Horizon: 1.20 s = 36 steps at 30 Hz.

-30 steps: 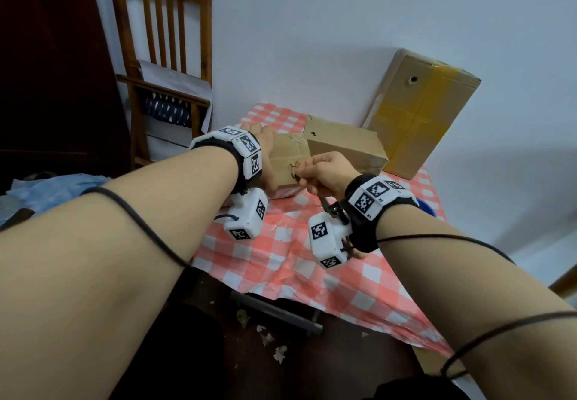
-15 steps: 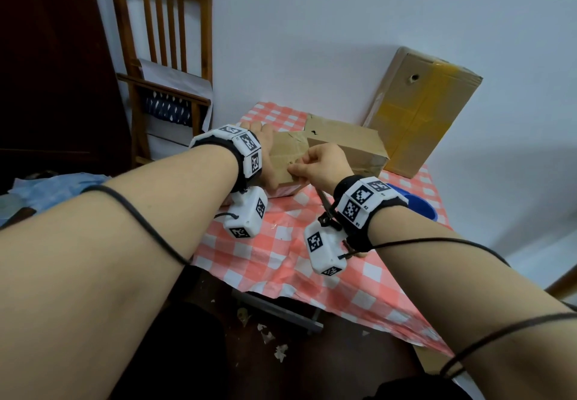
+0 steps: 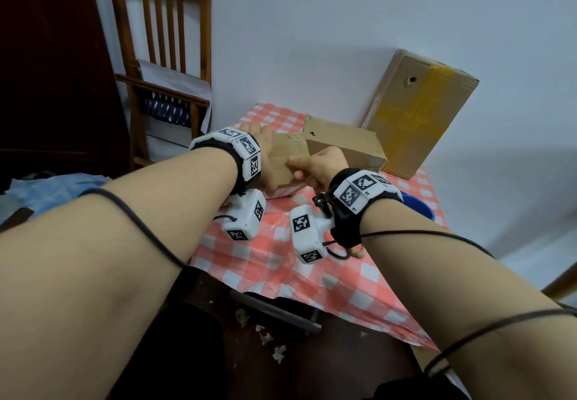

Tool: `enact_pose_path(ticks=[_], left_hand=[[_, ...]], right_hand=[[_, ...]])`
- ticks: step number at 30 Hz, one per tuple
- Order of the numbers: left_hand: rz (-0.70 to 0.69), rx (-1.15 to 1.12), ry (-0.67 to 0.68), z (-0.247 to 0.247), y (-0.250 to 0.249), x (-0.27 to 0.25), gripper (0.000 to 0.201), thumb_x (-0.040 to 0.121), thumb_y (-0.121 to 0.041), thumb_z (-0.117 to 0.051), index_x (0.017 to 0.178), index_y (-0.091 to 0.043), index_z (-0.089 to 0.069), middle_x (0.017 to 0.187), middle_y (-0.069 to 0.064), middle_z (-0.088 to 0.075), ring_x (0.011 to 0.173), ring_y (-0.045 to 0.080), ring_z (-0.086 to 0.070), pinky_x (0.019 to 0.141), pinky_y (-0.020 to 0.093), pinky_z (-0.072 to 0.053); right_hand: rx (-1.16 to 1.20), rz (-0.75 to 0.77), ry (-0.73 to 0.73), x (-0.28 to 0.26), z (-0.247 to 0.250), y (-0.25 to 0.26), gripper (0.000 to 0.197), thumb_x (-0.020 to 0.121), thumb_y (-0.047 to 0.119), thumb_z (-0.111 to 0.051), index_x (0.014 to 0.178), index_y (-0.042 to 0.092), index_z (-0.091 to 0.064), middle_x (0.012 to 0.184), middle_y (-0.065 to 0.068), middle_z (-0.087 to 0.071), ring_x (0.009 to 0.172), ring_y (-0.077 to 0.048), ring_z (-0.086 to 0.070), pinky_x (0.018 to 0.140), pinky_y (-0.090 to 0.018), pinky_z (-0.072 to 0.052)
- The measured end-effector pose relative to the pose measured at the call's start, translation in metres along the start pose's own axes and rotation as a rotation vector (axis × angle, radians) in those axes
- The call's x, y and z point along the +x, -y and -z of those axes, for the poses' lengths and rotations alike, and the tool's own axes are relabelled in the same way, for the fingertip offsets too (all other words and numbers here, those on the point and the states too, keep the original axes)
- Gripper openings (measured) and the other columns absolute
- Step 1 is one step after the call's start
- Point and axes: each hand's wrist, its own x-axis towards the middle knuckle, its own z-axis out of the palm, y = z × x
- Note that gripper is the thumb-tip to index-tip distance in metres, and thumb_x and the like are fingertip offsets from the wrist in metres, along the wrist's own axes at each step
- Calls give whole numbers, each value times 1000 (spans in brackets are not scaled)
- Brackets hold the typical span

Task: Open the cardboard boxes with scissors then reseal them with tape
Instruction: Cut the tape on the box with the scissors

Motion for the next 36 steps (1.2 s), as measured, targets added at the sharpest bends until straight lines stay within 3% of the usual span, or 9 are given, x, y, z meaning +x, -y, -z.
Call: enact_pose_path(ticks=[5,9,15,20,23,25,28,32,36], left_hand=[[-5,7,-3,2,1,-4,106,33,-64,-70,123,-20,-33,116,4,-44,105,27,-48,91,46,-45],[0,4,28,7,0,-6,113,30,-65,-69,126,-21,-31,117,3,-45,104,27,-50,91,46,-46],[23,-24,52,12,0,-4,108,25,-65,-69,118,-23,-33,111,2,-48,98,27,-53,87,45,-49],[-115,-109,167,26,-3,-9,59,68,-39,-81,111,-12,-50,105,7,-59,86,20,-52,72,24,-48],[-159,-200,194,31,-5,-7,53,73,-30,-81,112,-8,-52,109,9,-63,90,19,-56,76,25,-50],[-138,-246,178,26,-8,-10,54,70,-31,-83,107,-10,-50,103,6,-60,86,18,-54,67,22,-48],[-84,-314,208,13,-15,-16,73,57,-36,-88,114,-8,-53,107,8,-64,95,23,-62,86,38,-55],[-65,-319,203,12,-20,-19,95,31,-50,-84,112,-10,-53,103,7,-67,94,25,-67,84,45,-57],[-49,-285,176,12,-16,-25,80,48,-49,-86,108,-17,-43,96,2,-59,87,21,-61,83,40,-56]], right_hand=[[104,-85,-46,3,-5,-4,36,80,13,-72,52,8,-51,33,2,-41,23,-6,-24,30,-11,-20],[242,-30,-16,9,-5,-14,24,78,11,-74,59,5,-61,49,-4,-49,31,-7,-29,31,-14,-21],[180,23,1,6,-3,-14,16,76,15,-78,66,7,-69,40,1,-52,27,-6,-29,32,-12,-19],[292,-65,-50,8,-5,-6,39,73,4,-73,41,12,-53,36,2,-42,25,-7,-24,33,-18,-17],[302,-101,-50,8,5,0,52,70,4,-73,29,16,-43,37,3,-40,28,-7,-22,39,-22,-16],[267,-114,-72,2,12,2,44,70,1,-71,40,14,-42,35,2,-39,26,-8,-21,35,-16,-16],[181,-92,-96,-8,14,-4,34,76,3,-64,52,11,-41,39,-2,-39,24,-10,-21,36,-11,-18],[-148,70,-135,-10,9,-11,30,78,13,-61,50,8,-52,49,-4,-51,33,-12,-40,40,-20,-35],[-479,228,-64,-11,13,-12,30,84,21,-61,70,-5,-63,59,-7,-55,51,-18,-50,51,-33,-46]])
